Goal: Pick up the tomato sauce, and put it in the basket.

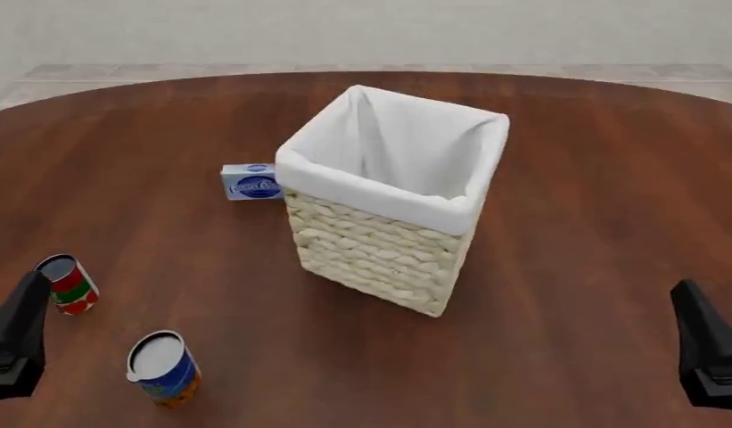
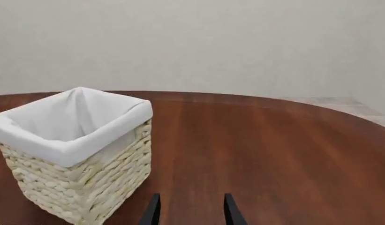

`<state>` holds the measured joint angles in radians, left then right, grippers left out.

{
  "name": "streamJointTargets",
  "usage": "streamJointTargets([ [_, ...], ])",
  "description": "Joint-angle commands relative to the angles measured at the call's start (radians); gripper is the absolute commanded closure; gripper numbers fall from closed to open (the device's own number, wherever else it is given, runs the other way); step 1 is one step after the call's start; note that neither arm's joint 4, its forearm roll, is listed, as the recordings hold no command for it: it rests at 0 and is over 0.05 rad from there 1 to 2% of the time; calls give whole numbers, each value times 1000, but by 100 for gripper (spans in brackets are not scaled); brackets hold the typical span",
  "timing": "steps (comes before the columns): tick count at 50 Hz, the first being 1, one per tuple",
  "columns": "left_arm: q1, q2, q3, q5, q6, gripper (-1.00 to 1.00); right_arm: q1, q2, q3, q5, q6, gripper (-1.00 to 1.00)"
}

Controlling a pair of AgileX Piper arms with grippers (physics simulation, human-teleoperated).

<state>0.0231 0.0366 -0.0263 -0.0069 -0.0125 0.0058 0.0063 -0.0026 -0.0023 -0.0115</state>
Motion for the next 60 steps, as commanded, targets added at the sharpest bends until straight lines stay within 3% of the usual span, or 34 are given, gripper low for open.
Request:
streamJointTargets([
  [1,-2,43,-78,30,6,-100,5,-1,0,1,-7,-100],
  [9,9,124,-189,74,27,-100,14,-4,0,5,-10,-100],
  [25,112,288,-282,87,33,-100,23,-5,-3,5,-16,-100],
  [28,174,320,-292,98,-16,-100,24,-5,-3,5,-17,-100],
  [32,192,358,-316,112,-69,-100,24,-5,-3,4,-18,-100],
  [34,198,364,-325,115,-67,-100,24,-5,-2,4,-18,-100],
  [36,200,399,-340,114,-10,-100,24,-5,-3,4,-18,-100],
  [38,188,423,-345,103,-53,-100,23,-5,-2,3,-19,-100],
  [40,212,485,-349,91,-21,-100,21,-5,-2,2,-21,-100],
  [42,212,483,-356,101,-72,-100,19,-5,-2,2,-20,-100],
  [47,222,550,-377,124,-112,-100,16,-5,-1,2,-19,-100],
  [49,229,558,-387,144,-169,-100,16,-5,0,3,-20,-100],
  [51,237,612,-401,165,-139,-100,18,-5,0,3,-21,-100],
  [55,252,614,-414,194,-167,-100,20,-5,0,3,-21,-100],
  [58,265,627,-427,208,-145,-100,20,-5,0,3,-21,-100],
  [60,251,672,-418,215,-251,-100,19,-5,-2,3,-19,-100],
])
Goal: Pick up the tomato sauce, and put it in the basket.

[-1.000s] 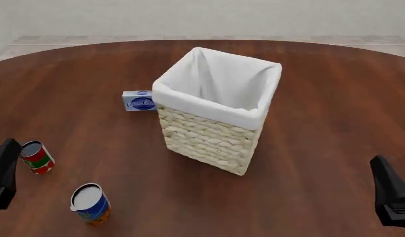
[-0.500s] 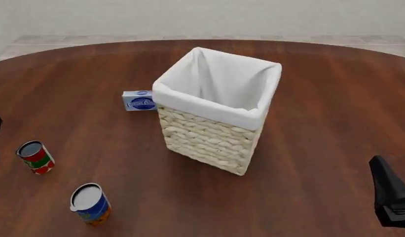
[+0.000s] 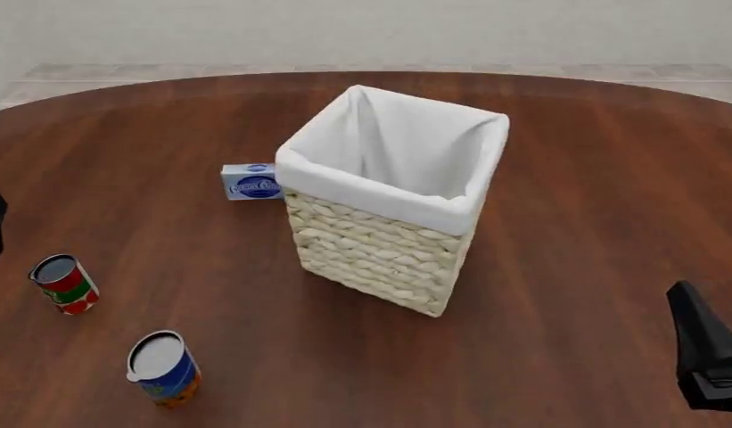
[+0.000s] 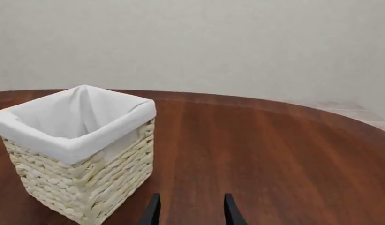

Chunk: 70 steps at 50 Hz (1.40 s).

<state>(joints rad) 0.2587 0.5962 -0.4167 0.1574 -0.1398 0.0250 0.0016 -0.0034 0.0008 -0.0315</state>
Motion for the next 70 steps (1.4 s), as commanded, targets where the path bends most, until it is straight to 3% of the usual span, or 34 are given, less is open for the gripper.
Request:
streamJointTargets([
  [1,15,113,-27,50,-124,-100,0,0,-1,0,1,-100],
  [2,18,116,-30,55,-70,-100,0,0,0,0,0,-100],
  [6,22,160,-11,54,-63,-100,-1,0,0,2,0,-100],
  [9,47,172,-26,71,-15,-100,0,0,0,3,-1,-100],
  [16,42,200,-45,92,-21,-100,0,0,1,4,-4,-100],
  [17,58,213,-55,97,30,-100,1,1,1,4,-5,-100],
  [20,78,227,-60,100,38,-100,2,1,1,4,-4,-100],
  [24,98,254,-76,112,123,-100,2,1,1,4,-4,-100],
  [27,90,263,-85,116,137,-100,3,1,1,5,-5,-100],
  [28,104,288,-91,113,183,-100,2,0,1,5,-5,-100],
  [51,68,431,-150,26,186,-100,1,0,2,5,-12,-100],
  [70,81,538,-127,-87,194,-100,-1,1,2,6,-18,-100],
])
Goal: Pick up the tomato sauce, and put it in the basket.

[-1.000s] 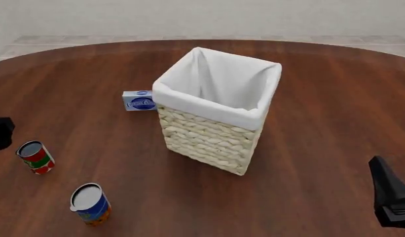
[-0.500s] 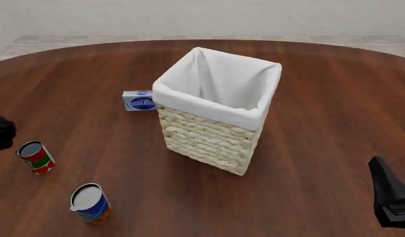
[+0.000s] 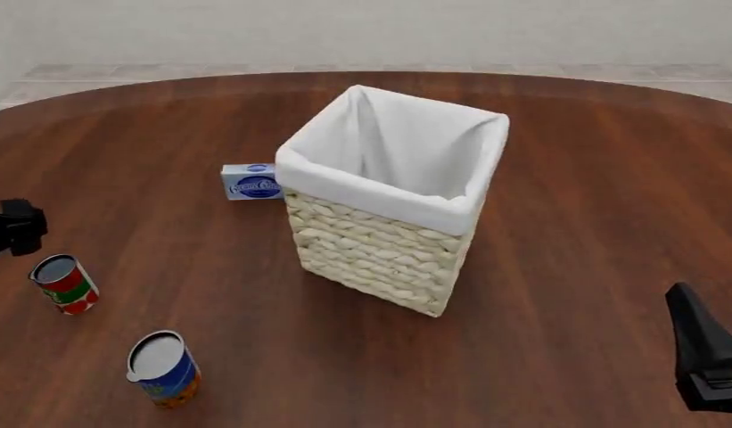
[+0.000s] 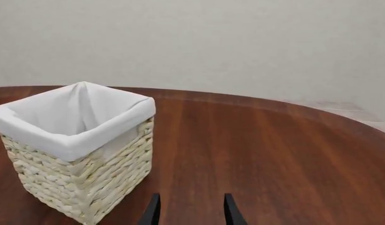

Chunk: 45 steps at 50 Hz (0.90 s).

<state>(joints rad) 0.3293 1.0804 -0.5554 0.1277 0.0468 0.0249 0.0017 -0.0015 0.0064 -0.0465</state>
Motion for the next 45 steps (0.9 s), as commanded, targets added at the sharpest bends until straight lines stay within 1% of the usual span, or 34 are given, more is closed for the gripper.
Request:
streamJointTargets([
  [1,11,60,16,-65,6,-100,-1,1,0,0,-3,-100],
  [5,15,89,32,-102,-3,-100,-3,1,1,0,-3,-100],
  [11,15,114,52,-135,7,-100,-3,2,1,-1,-4,-100],
  [18,2,155,80,-188,-21,-100,-4,2,0,-2,-4,-100],
  [20,-2,169,85,-196,-36,-100,-5,2,0,-2,-3,-100],
  [33,-8,198,105,-234,-52,-100,-4,-1,0,-1,-2,-100],
  [45,3,233,135,-281,-48,-100,-3,0,0,1,-4,-100],
])
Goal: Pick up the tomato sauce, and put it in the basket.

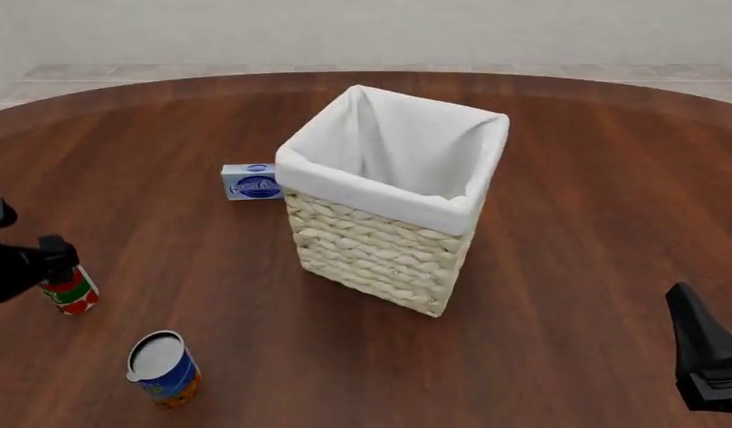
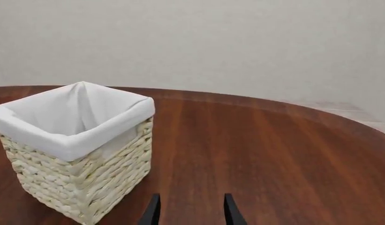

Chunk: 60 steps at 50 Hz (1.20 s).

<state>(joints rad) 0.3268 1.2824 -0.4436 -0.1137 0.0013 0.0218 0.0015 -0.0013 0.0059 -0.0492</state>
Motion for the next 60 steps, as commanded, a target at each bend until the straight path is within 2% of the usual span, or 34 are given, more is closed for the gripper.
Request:
streamJointTargets([
  [1,3,33,24,-41,-4,-100,0,0,0,1,-1,-100],
  [30,16,133,30,-136,-15,-100,2,0,0,1,-2,-100],
  [38,32,170,31,-168,2,-100,1,0,0,1,-2,-100],
  [60,31,263,39,-258,-25,-100,-3,8,1,-5,-2,-100],
])
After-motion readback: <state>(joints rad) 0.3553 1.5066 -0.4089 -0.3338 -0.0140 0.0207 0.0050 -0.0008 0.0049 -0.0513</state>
